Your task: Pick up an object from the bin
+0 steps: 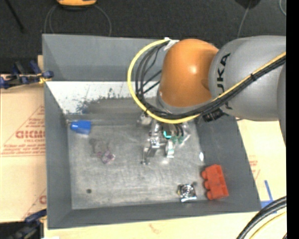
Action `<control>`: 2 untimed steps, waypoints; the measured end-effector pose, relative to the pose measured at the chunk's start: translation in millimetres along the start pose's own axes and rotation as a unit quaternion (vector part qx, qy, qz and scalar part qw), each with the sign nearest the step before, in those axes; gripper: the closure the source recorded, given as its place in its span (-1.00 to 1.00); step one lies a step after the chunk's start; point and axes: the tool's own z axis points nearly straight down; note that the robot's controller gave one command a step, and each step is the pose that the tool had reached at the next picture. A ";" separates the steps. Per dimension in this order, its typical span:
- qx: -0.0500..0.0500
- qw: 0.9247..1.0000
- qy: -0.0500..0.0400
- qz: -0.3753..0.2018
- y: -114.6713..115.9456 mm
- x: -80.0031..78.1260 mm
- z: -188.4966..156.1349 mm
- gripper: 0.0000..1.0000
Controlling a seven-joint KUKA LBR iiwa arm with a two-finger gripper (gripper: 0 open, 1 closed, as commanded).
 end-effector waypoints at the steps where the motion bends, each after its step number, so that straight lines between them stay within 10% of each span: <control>1: 0.000 0.995 -0.003 -0.103 80.1 -33.8 120.4 -1.00; 2: 0.000 0.995 -0.004 -0.100 78.6 -34.5 118.4 1.00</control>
Offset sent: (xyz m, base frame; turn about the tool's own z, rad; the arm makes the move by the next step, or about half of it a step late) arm 0.0323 0.0794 -0.1194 -0.2049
